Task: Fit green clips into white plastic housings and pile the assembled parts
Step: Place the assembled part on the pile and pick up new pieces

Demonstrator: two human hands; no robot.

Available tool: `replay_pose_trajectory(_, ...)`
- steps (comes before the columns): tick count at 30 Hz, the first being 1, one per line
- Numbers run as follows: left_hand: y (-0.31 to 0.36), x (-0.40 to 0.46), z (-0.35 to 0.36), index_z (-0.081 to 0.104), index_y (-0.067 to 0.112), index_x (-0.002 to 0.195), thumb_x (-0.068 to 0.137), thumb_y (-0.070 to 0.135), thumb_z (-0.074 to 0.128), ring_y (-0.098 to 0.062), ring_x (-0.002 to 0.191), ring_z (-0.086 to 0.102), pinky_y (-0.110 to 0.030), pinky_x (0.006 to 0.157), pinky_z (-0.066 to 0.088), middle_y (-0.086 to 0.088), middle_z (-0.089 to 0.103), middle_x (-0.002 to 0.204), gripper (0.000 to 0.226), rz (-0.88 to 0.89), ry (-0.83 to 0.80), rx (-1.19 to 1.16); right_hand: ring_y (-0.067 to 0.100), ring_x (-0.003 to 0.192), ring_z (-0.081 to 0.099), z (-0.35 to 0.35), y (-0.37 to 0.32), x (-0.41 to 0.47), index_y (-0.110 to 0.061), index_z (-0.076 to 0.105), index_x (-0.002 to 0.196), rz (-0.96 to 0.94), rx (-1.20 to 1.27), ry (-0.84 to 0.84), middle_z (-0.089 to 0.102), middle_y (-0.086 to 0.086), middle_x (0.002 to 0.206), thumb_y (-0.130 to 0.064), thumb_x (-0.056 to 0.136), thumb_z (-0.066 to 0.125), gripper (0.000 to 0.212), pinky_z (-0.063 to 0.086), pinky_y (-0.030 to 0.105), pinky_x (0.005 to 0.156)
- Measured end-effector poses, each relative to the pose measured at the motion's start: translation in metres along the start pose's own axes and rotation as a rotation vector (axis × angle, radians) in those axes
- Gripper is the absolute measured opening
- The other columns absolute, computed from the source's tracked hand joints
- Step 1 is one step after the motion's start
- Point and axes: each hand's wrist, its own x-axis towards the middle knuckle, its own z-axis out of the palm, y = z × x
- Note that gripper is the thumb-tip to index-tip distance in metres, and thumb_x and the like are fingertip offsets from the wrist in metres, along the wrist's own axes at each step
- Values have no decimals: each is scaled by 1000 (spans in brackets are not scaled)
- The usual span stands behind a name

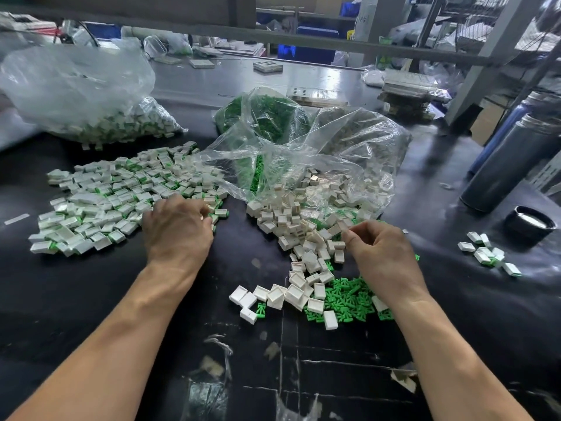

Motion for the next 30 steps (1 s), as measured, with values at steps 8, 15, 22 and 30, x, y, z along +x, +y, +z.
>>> replay_pose_trajectory(8, 16, -12, -4, 76, 21, 101, 91, 19, 76, -13, 90, 66, -25, 80, 50, 3, 70, 100, 9, 137, -93, -384, -1, 57, 59, -15, 5, 6, -26, 77, 77, 39, -92, -172, 71, -10, 64, -29, 90, 79, 13, 47, 22, 58)
replay_pose_trajectory(15, 48, -39, 8, 72, 32, 93, 87, 41, 77, 5, 79, 57, -16, 75, 47, 20, 59, 89, 11, 277, -313, -433, 2, 62, 63, -10, -2, 0, -29, 77, 80, 29, -200, -274, 74, -13, 69, -40, 88, 80, 14, 51, 25, 63)
replay_pose_trajectory(22, 61, -47, 16, 70, 26, 99, 83, 55, 78, -12, 91, 63, -34, 89, 54, 10, 64, 96, 34, 221, -253, -358, 8, 78, 68, -3, -9, -4, -32, 76, 79, 48, -268, -273, 72, -14, 74, -46, 85, 81, 16, 58, 37, 82)
replay_pose_trajectory(30, 63, -44, 15, 74, 27, 99, 91, 37, 76, -14, 94, 66, -35, 90, 55, 8, 70, 102, 13, 180, -245, -389, 7, 81, 67, -2, -11, -5, -31, 76, 81, 57, -291, -279, 73, -16, 79, -45, 88, 79, 15, 57, 39, 88)
